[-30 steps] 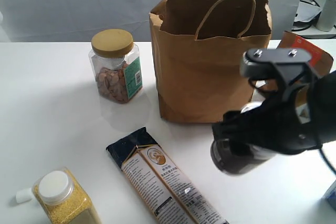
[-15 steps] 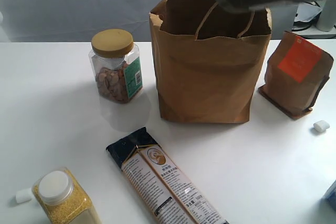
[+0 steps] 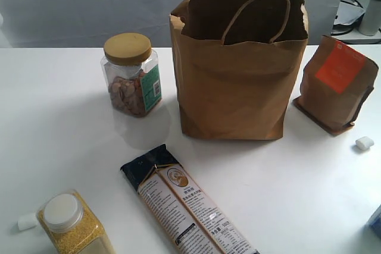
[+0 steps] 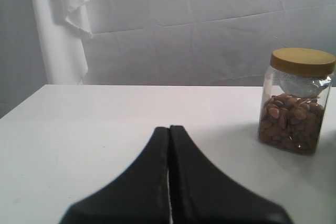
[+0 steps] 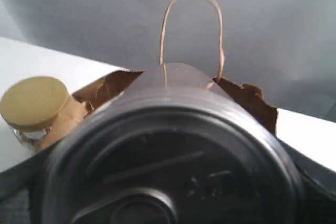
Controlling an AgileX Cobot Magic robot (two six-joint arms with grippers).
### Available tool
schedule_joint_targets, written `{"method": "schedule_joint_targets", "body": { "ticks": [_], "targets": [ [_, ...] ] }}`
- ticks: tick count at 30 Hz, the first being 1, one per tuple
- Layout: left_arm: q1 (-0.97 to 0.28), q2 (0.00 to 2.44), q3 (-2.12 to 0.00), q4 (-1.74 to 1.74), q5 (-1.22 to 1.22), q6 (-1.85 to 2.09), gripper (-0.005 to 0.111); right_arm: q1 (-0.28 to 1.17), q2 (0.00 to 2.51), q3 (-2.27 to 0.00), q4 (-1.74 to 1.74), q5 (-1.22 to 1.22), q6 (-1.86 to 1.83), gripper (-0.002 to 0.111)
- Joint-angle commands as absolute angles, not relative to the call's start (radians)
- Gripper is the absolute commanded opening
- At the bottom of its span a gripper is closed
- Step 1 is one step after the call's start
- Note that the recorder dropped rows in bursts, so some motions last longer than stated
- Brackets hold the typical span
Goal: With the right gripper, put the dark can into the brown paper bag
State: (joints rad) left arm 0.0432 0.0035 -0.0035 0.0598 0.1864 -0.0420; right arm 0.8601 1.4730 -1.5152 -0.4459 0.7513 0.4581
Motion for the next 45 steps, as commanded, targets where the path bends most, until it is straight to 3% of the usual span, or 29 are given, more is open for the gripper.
{"method": "schedule_joint_targets", "body": {
  "ticks": [1, 13, 15, 18, 23, 25, 31, 34, 37, 45],
  "targets": [
    [0.037, 0.0, 0.0, 0.062, 0.183, -0.046, 0.0, 0.852, 1.598, -1.549, -0.445, 0.718, 0.434, 0.0],
    [0.037, 0.0, 0.0, 0.062, 0.183, -0.046, 0.0, 0.793, 1.772, -1.549, -0.458, 0.704, 0.425, 0.0],
    [0.037, 0.0, 0.0, 0.062, 0.183, -0.046, 0.0, 0.79, 1.772, -1.549, -0.456, 0.698, 0.425, 0.006],
    [0.037, 0.0, 0.0, 0.062, 0.183, -0.046, 0.0, 0.789, 1.772, -1.549, -0.447, 0.693, 0.393, 0.026],
    [0.037, 0.0, 0.0, 0.062, 0.183, -0.046, 0.0, 0.789, 1.772, -1.549, -0.442, 0.693, 0.352, 0.089],
    [0.037, 0.0, 0.0, 0.062, 0.183, -0.046, 0.0, 0.789, 1.772, -1.549, -0.442, 0.692, 0.352, 0.095],
    [0.037, 0.0, 0.0, 0.062, 0.183, -0.046, 0.0, 0.789, 1.77, -1.549, -0.433, 0.692, 0.362, 0.094],
    [0.037, 0.0, 0.0, 0.062, 0.183, -0.046, 0.0, 0.789, 1.745, -1.549, -0.431, 0.692, 0.369, 0.086],
    [0.037, 0.0, 0.0, 0.062, 0.183, -0.046, 0.0, 0.789, 1.687, -1.549, -0.428, 0.67, 0.369, 0.069],
    [0.037, 0.0, 0.0, 0.062, 0.183, -0.046, 0.0, 0.789, 1.502, -1.506, -0.434, 0.67, 0.362, 0.001]
  ]
}}
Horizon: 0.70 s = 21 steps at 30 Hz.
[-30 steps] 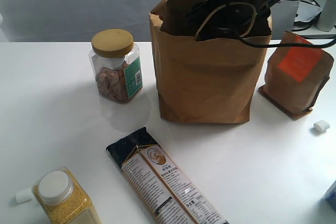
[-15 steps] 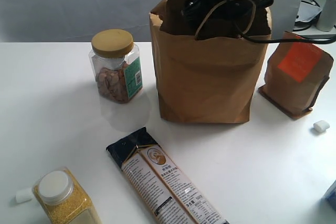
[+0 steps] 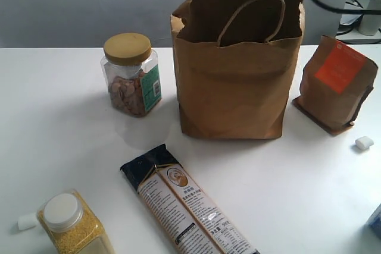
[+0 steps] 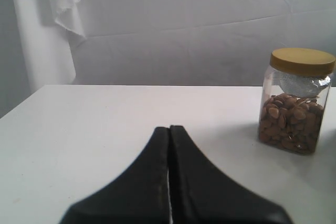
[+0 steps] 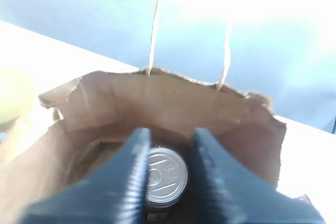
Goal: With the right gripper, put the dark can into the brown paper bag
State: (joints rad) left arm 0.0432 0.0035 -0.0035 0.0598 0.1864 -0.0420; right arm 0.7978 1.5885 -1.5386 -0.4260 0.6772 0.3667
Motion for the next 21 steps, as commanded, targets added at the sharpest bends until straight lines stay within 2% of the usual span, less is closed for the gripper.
{"method": "schedule_joint_targets", "body": {
  "ticks": [1, 8, 21],
  "targets": [
    [0.037, 0.0, 0.0, 0.062, 0.183, -0.046, 0.0, 0.789, 1.479, -1.491, -0.437, 0.664, 0.364, 0.0],
    [0.037, 0.0, 0.0, 0.062, 0.183, -0.046, 0.0, 0.781, 1.262, -1.269, -0.448, 0.588, 0.427, 0.0],
    [0.037, 0.0, 0.0, 0.062, 0.183, -0.046, 0.0, 0.55, 0.932, -0.762, -0.287, 0.282, 0.395, 0.0]
  ]
}}
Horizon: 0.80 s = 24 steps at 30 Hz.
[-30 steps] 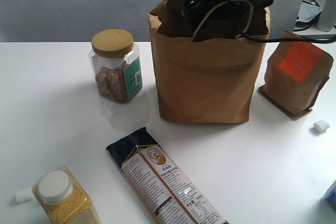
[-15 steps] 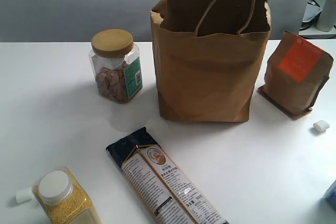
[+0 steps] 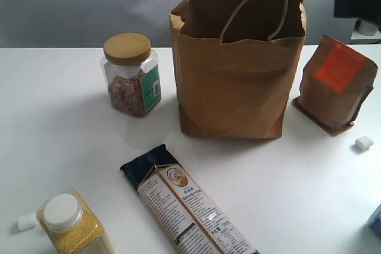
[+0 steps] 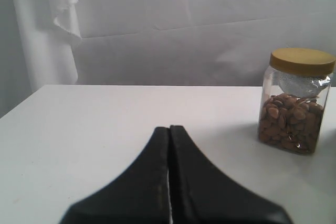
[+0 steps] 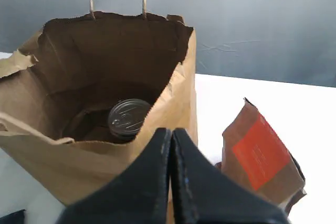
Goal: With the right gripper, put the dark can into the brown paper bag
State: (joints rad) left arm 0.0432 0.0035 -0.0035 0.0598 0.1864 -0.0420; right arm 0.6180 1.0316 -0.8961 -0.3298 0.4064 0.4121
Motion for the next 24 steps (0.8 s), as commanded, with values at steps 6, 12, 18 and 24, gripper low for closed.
{"method": "schedule_joint_targets", "body": {
  "ticks": [6, 12, 18, 24],
  "targets": [
    [0.037, 0.0, 0.0, 0.062, 0.183, -0.046, 0.0, 0.43, 0.814, -0.509, -0.179, 0.092, 0.259, 0.0],
    [0.037, 0.0, 0.0, 0.062, 0.183, -0.046, 0.0, 0.36, 0.696, -0.329, -0.112, -0.012, 0.22, 0.0],
    [0.037, 0.0, 0.0, 0.062, 0.183, -0.046, 0.0, 0.304, 0.578, -0.178, -0.063, -0.167, 0.208, 0.0],
    [0.037, 0.0, 0.0, 0.062, 0.183, -0.046, 0.0, 0.235, 0.447, -0.04, -0.009, -0.207, 0.144, 0.0]
  ]
}}
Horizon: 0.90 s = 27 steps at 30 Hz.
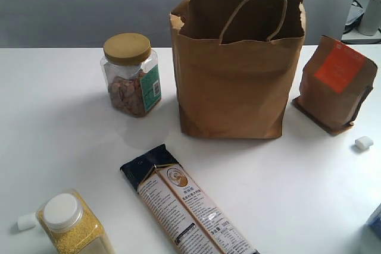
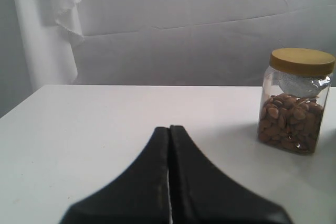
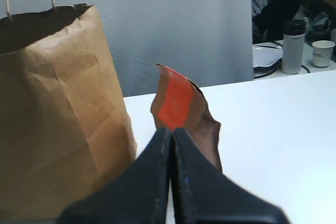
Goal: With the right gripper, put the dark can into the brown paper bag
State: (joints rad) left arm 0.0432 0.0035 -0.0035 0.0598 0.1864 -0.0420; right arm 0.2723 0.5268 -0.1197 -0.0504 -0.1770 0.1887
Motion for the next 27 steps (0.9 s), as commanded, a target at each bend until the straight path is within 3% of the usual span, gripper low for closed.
{"method": "schedule_joint_targets", "body": {
  "ticks": [1, 17, 27],
  "targets": [
    [0.037, 0.0, 0.0, 0.062, 0.183, -0.046, 0.0, 0.229, 0.421, -0.02, -0.006, -0.207, 0.129, 0.0],
    [0.037, 0.0, 0.0, 0.062, 0.183, -0.046, 0.0, 0.218, 0.0, 0.0, -0.007, 0.069, 0.026, 0.0],
    [0.037, 0.0, 0.0, 0.062, 0.182, -0.046, 0.0, 0.208, 0.0, 0.0, 0.046, 0.122, -0.032, 0.0]
  ]
}}
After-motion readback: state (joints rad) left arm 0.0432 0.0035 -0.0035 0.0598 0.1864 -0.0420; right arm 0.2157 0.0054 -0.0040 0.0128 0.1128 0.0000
